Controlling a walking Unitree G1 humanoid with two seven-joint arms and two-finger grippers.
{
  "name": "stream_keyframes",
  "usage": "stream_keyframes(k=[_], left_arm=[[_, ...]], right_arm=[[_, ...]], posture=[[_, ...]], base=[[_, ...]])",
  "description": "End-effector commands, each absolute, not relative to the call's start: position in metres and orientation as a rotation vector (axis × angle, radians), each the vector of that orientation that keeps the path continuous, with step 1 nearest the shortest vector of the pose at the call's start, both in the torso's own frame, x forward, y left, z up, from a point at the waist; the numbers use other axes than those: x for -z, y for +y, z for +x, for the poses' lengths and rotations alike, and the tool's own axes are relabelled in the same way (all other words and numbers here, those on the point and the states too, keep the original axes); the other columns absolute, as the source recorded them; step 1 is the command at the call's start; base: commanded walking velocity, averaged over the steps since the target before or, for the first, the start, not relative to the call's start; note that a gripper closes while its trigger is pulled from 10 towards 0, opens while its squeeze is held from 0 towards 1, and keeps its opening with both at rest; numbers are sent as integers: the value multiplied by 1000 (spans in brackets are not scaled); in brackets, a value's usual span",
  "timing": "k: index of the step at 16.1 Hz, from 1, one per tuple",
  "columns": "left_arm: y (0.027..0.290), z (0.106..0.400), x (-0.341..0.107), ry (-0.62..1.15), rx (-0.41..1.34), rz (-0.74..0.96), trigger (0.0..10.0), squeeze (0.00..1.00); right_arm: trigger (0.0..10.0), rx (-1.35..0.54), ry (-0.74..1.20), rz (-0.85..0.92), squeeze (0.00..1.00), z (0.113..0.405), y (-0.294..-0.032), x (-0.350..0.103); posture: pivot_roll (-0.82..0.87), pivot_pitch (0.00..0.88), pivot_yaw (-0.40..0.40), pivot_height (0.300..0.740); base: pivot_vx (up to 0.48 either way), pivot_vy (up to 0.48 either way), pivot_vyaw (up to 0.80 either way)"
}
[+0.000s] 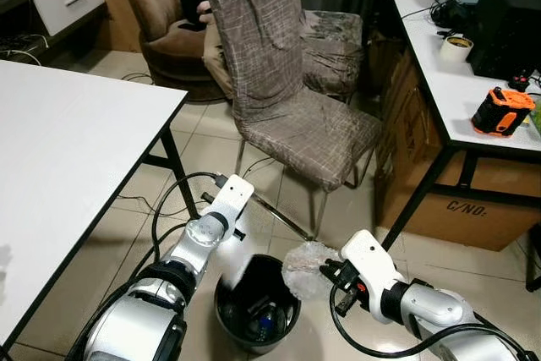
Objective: Picking trash to rubbish bin
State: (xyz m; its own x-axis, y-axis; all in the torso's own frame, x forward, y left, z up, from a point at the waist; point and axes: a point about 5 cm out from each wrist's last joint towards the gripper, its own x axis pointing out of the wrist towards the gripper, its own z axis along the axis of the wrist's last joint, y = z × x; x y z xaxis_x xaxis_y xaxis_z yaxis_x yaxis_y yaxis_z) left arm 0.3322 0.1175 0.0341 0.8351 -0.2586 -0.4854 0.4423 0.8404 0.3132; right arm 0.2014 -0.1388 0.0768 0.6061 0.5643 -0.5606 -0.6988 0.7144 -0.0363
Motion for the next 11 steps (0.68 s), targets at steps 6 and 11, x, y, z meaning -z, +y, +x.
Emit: stream_keyframes(k=[6,11], left_arm=[[116,333,-39,406,416,263,10000,0],[164,313,-48,311,379,296,10000,0]], right_arm=[[10000,-680,557,-288,0,208,-145,-75],[10000,-525,525,-277,0,232,-142,-52]], posture=[[-144,0,37,740],[-75,0,18,740]], base=[[0,0,0],[0,0,0]])
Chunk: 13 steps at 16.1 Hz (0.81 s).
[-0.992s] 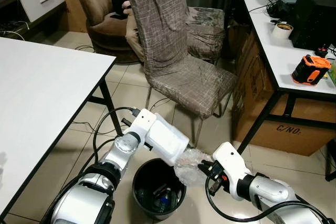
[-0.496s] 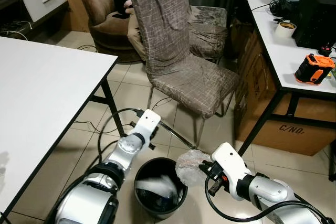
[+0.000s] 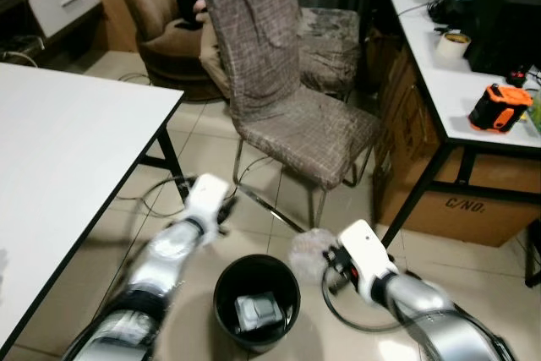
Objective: Picking trash to rubbish bin
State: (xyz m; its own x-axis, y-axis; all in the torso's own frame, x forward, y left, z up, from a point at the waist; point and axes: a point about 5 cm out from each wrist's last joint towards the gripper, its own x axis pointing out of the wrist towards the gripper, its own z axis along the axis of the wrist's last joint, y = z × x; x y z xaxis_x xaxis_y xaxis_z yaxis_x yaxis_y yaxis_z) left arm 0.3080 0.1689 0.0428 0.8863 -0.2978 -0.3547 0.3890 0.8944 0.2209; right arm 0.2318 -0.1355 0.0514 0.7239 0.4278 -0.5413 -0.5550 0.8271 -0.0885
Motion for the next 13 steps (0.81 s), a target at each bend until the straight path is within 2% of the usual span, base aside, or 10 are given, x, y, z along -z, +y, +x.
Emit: stream_keyframes(k=[1,3,4,7,13], left_arm=[[178,303,-48,326,362,336,10000,0],[192,281,-50,370,422,293,10000,0],[190,271,-54,371,500,277,10000,0],[193,248,-80,356,584,273,10000,0],[198,215,-117,400,703,284,10000,0]], right_arm=[[10000,-486,529,-250,0,240,-140,-43],[10000,-455,529,-192,0,260,-133,-29],[10000,-490,534,-171,0,269,-126,-25],[10000,-564,539,-90,0,292,-105,-21],[10000,-726,569,-116,0,312,-72,-28]], posture=[[-61,0,13,740],[-37,1,13,740],[-25,19,9,740],[5,38,9,740],[61,88,-2,740]], base=[[0,0,0],[0,0,0],[0,0,0],[0,0,0],[0,0,0]])
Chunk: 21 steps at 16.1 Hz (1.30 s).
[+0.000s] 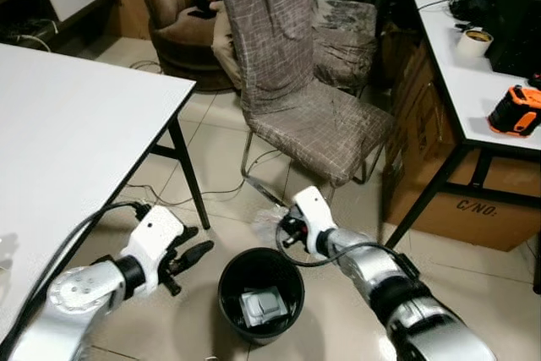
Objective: Picking trash to rubbish bin
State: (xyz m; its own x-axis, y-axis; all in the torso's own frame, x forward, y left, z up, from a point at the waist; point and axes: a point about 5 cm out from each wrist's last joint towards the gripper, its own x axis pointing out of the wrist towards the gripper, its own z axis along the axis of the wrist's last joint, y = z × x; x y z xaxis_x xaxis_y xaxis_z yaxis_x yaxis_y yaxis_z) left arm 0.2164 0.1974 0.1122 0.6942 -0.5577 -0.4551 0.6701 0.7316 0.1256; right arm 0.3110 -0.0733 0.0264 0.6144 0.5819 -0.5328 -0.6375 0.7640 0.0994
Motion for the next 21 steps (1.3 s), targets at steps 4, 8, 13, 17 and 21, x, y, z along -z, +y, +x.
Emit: stream_keyframes(k=[4,8,13,17,21], left_arm=[[195,211,-124,424,721,279,10000,0],[197,210,-124,456,733,286,10000,0],[195,213,-121,462,728,282,10000,0],[192,216,-118,445,673,277,10000,0],[181,234,-103,383,371,125,10000,0]], right_arm=[[10000,-757,551,-102,0,319,-64,-36],[10000,-772,553,-67,1000,322,-61,-39],[10000,-760,543,-69,1000,325,-60,-42],[10000,-756,561,-100,1000,321,-64,-35],[10000,-670,463,-61,0,309,-71,-27]], posture=[[64,98,7,740],[66,100,15,740],[69,90,15,740],[60,70,12,740],[18,43,24,740]], base=[[0,0,0],[0,0,0],[0,0,0],[0,0,0],[0,0,0]])
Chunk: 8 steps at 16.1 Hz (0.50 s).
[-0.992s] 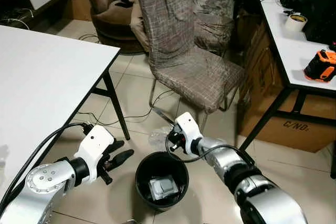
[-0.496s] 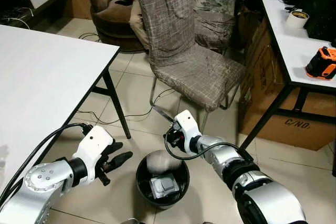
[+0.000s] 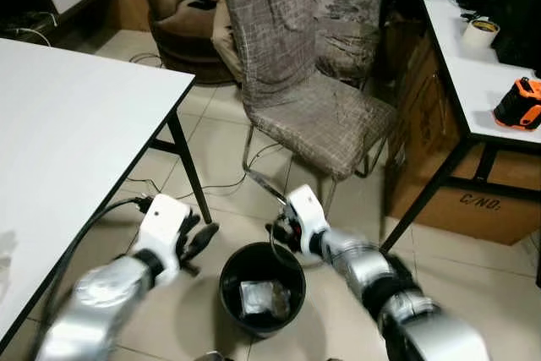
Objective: Picking trash to rubbish bin
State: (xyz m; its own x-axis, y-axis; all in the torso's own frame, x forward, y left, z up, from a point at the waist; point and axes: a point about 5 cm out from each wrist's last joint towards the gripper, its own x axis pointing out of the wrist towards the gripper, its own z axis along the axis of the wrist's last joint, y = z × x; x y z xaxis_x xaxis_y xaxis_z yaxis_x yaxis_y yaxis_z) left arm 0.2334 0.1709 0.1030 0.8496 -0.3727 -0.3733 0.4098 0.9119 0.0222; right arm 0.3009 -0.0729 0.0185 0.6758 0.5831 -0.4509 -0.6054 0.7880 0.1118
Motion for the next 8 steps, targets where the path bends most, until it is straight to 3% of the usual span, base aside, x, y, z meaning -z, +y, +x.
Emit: stream_keyframes(k=[1,4,8], left_arm=[[172,239,-101,370,333,115,10000,0],[161,246,-97,348,353,132,10000,0],[161,249,-91,358,311,108,10000,0]], right_arm=[[10000,-572,394,-35,0,301,-83,-30],[10000,-353,357,-16,0,276,-116,-42],[10000,-201,288,-52,0,240,-150,-64]], posture=[[4,35,34,740],[-61,22,45,740],[-93,21,50,740]], base=[[0,0,0],[0,0,0],[0,0,0]])
